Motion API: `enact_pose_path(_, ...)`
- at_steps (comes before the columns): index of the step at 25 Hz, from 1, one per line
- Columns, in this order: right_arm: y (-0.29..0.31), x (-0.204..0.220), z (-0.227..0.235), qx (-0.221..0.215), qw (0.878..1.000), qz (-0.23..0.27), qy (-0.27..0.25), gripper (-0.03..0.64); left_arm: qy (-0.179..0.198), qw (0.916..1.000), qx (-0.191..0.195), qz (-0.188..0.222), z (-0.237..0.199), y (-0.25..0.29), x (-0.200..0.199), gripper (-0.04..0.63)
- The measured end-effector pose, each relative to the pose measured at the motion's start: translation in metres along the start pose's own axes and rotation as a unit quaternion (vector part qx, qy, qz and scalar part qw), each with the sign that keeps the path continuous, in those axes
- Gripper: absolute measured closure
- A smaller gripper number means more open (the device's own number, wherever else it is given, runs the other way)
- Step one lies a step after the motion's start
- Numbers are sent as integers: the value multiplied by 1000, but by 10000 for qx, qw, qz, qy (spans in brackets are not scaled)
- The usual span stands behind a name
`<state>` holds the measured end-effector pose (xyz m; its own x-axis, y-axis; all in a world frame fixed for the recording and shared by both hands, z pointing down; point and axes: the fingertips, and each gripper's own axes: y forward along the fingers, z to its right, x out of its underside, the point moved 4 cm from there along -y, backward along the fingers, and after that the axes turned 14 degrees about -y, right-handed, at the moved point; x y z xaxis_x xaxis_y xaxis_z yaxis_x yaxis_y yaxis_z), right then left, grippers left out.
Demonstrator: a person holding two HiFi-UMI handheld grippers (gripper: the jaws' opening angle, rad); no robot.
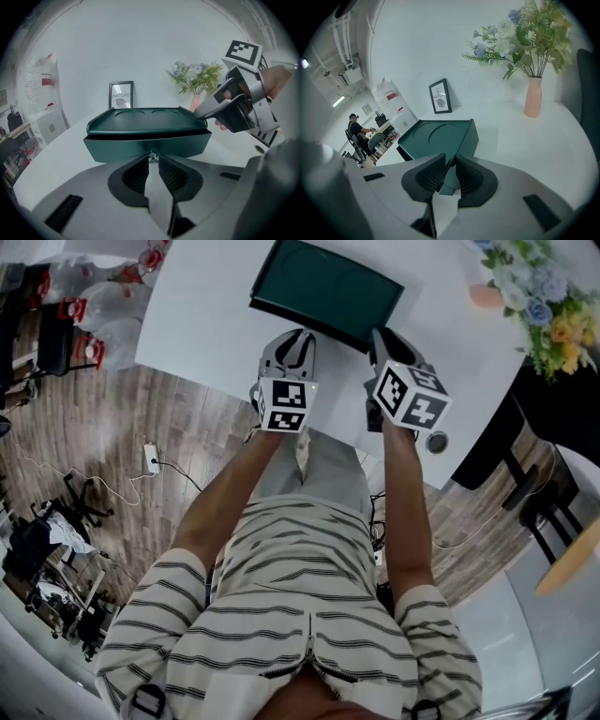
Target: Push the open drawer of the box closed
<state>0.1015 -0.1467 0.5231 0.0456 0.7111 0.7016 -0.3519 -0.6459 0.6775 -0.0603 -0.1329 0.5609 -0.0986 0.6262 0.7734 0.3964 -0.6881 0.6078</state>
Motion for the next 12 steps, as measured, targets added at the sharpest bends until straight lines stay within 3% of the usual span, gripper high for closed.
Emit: enact_pose_path(12,0,0,0,-5,10000,23,1,534,-90,10000,17,10,0,9,-6,528)
